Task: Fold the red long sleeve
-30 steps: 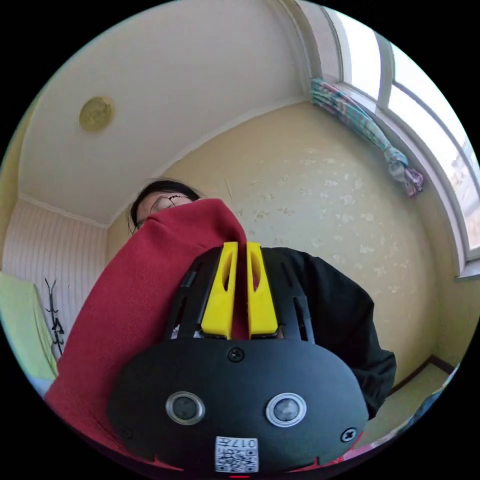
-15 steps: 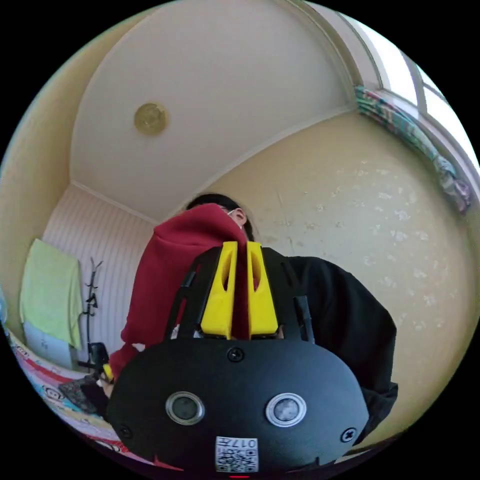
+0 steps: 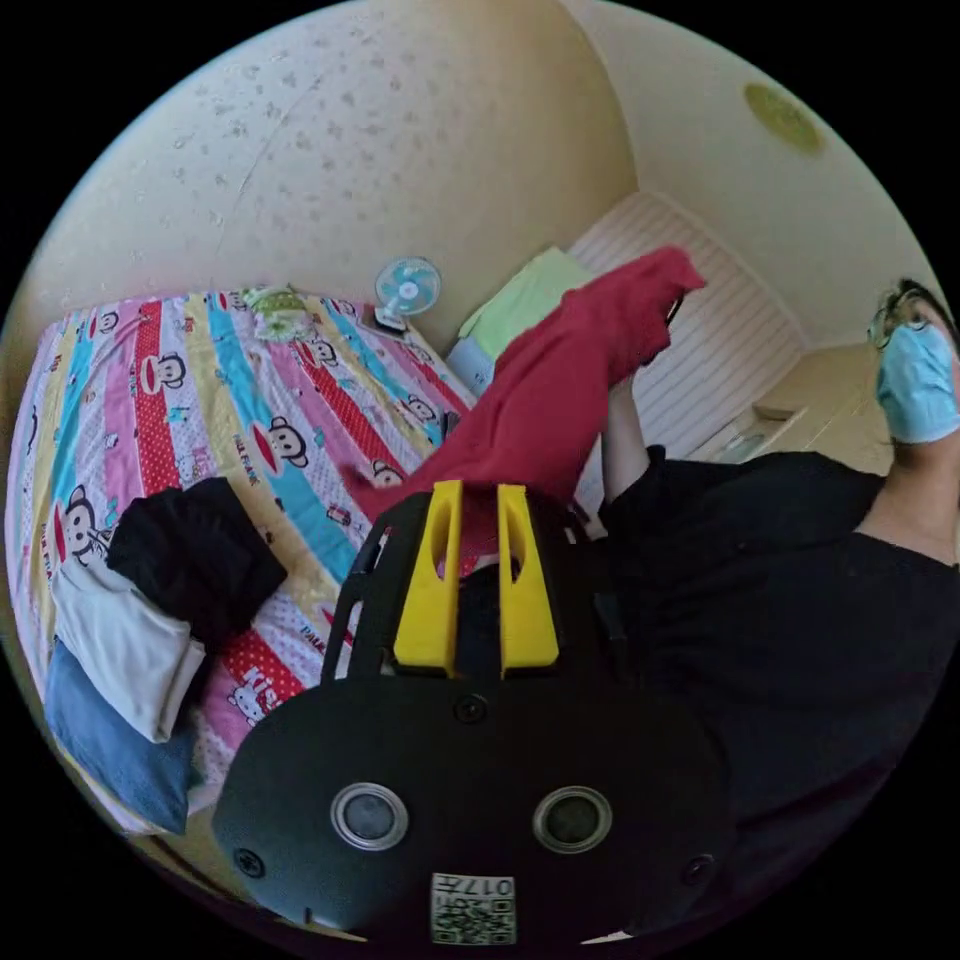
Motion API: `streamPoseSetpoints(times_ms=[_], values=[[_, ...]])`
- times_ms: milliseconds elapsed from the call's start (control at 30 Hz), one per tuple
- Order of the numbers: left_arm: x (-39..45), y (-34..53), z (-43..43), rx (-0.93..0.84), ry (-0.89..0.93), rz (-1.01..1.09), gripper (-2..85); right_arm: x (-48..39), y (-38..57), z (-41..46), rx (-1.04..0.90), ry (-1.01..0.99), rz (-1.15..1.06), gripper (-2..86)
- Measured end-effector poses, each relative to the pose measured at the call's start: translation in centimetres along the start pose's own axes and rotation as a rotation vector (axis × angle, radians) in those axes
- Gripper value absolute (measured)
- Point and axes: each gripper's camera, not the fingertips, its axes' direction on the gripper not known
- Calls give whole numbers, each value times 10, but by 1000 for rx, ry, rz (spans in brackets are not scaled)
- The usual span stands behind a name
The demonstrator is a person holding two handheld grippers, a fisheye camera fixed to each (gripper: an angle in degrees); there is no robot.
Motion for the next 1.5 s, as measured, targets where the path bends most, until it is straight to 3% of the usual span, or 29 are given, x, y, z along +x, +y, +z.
streamPoseSetpoints(times_ms=[133, 200, 300, 533, 600, 667, 733, 833, 967, 1033, 1100, 1233, 1300, 1367, 1500], values=[[32, -33, 62, -90, 28, 101, 157, -4, -34, 17, -16, 54, -63, 26], [43, -48, 61, -45, 60, 128, 163, -13, -59, 31, -75, 266, -115, 26], [62, -71, 51, 59, 48, 164, 167, -18, -87, 29, -31, 409, -136, 25], [104, -133, 85, -14, -259, 343, 201, -54, -137, 36, 48, 584, -284, 26], [108, -136, 93, -39, -293, 362, 188, -69, -155, 52, 30, 748, -370, 25], [105, -129, 74, 90, -469, 311, 20, -77, -162, 60, 5, 843, -454, 25], [94, -123, 39, 205, -536, 271, 6, -81, -163, 57, -19, 912, -523, 25], [53, -122, -45, 292, -438, 137, -1, -81, -168, 32, -93, 961, -551, 26], [14, -133, -167, 473, -254, 100, -1, -58, -194, -7, -193, 900, -431, 25], [-5, -161, -193, 462, -255, 122, 1, -20, -204, -11, -304, 880, -361, 26], [-40, -203, -204, 411, -295, 76, 5, 66, -205, -5, -512, 832, -251, 27], [-196, -320, -175, 236, -376, -104, 39, 250, -152, -14, -805, 772, -10, 29], [-288, -340, -148, 117, -426, -303, 67, 359, -85, -73, -883, 713, 461, 31], [-394, -304, -118, -76, -448, -635, 81, 390, -32, -131, -868, 646, 765, 33], [-461, -185, -84, -181, -374, -837, 85, 348, 93, -274, -630, 674, 1151, 47]])
